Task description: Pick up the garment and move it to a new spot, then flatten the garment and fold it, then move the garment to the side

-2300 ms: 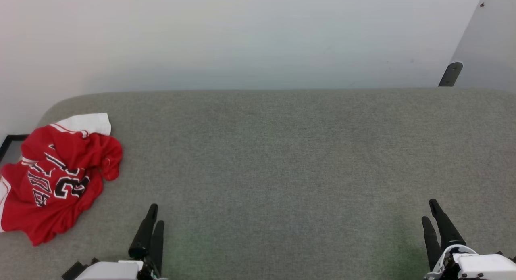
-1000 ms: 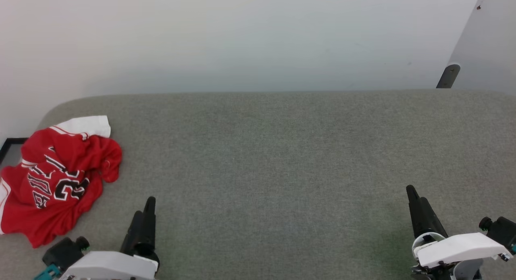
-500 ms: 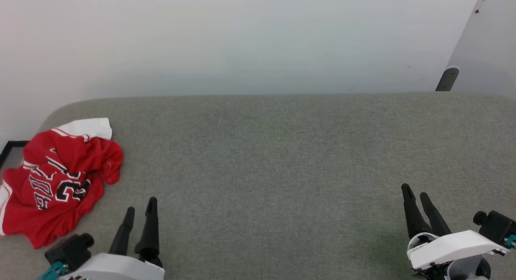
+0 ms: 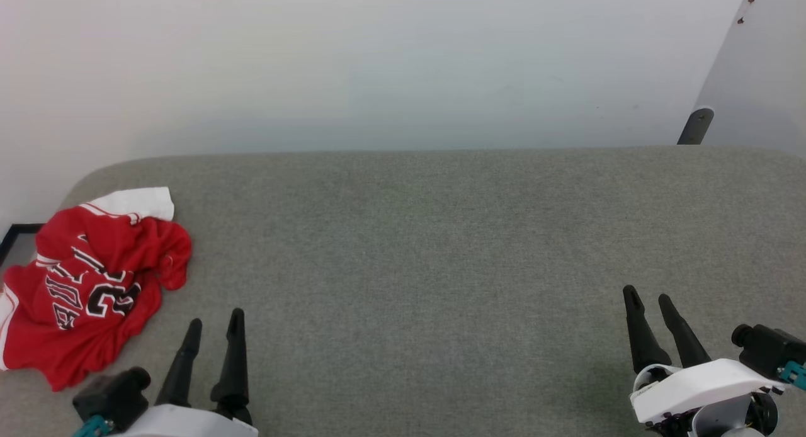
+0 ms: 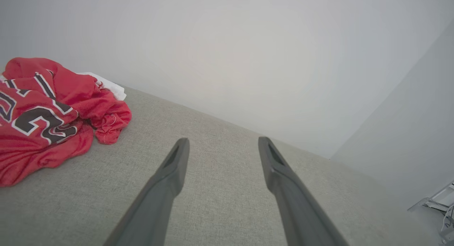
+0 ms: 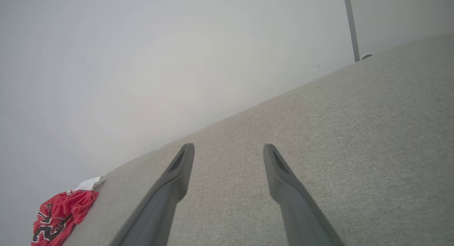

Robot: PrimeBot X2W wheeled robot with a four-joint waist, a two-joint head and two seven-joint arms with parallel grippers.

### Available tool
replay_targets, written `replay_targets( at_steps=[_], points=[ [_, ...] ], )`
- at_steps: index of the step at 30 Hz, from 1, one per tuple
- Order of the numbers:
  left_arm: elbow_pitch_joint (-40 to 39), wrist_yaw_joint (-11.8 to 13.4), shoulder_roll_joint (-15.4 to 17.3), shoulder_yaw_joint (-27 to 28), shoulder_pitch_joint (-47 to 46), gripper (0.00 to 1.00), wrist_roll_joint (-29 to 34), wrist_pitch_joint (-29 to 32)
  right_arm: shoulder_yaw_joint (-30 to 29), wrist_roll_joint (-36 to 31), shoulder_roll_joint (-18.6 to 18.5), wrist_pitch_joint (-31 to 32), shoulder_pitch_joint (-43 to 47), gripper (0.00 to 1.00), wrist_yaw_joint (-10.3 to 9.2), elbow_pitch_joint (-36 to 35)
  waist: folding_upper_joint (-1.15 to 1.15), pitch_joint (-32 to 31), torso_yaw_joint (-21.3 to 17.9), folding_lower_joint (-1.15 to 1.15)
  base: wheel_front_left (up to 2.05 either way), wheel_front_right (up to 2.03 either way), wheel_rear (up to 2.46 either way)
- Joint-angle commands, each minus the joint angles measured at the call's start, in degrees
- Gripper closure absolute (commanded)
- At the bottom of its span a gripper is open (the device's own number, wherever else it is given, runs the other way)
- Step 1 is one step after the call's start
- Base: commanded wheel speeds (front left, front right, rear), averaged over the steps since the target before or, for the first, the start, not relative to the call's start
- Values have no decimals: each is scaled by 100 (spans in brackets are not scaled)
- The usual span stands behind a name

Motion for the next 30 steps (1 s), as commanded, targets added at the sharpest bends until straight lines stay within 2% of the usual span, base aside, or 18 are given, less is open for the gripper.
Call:
replay_targets(
  at_steps=[1, 30],
  points=[
    [-74, -48, 25, 17, 24, 0, 166, -47, 20, -160, -19, -61, -133, 0, 4, -64, 0, -2, 0, 0, 0, 0, 0],
    [-310, -249, -37, 154, 252, 0, 1713, -390, -55, -1718, -38, -218, -136, 0, 5, -193, 0, -50, -8, 0, 0, 0, 0]
  ],
)
